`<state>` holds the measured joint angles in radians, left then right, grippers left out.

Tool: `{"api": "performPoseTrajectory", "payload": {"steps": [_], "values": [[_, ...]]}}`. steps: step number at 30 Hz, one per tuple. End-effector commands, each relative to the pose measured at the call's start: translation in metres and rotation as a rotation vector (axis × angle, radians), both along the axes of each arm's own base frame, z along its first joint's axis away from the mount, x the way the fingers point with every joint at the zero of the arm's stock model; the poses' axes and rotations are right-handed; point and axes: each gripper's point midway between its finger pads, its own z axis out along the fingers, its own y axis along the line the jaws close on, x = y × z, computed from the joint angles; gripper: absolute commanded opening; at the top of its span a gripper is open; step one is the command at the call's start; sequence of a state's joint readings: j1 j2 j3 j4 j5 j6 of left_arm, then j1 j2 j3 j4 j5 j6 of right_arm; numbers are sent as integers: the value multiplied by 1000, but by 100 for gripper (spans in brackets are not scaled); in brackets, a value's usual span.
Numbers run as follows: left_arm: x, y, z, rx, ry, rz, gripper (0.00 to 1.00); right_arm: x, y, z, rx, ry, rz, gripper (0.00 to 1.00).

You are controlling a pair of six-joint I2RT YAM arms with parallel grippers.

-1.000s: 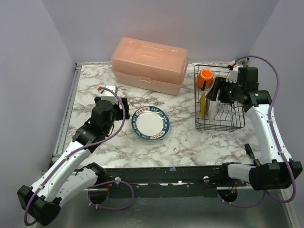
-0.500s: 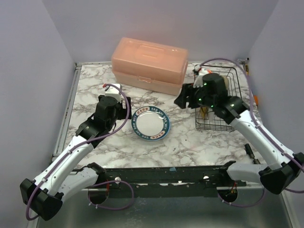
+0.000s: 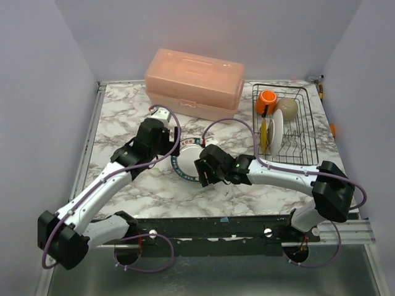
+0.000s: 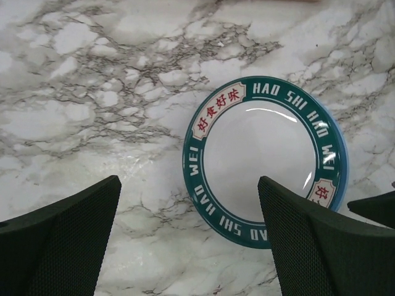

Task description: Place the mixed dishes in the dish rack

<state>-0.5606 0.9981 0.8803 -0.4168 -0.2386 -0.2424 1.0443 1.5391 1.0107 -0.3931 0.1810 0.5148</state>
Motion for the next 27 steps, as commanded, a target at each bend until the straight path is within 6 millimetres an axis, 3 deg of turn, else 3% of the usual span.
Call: {"api": "performPoseTrajectory", "payload": {"steps": [1, 11, 16, 20, 23, 27], "values": [[-6, -30, -31, 0, 216, -125, 92, 35, -2, 21, 52, -144, -162, 70], [-2, -30, -78, 31, 440, -93, 88, 42, -7, 12, 64, -166, -233, 69], [-6, -42, -101, 21, 557, -128, 88, 43, -6, -1, 30, -151, -231, 68], [-7, -46, -111, 34, 612, -138, 75, 43, -4, -8, 22, -138, -231, 68], [-7, -47, -112, 32, 619, -147, 72, 42, -4, -16, 13, -128, -231, 67], [-7, -50, -108, 21, 612, -165, 57, 41, -4, -23, 9, -117, -231, 67]]}}
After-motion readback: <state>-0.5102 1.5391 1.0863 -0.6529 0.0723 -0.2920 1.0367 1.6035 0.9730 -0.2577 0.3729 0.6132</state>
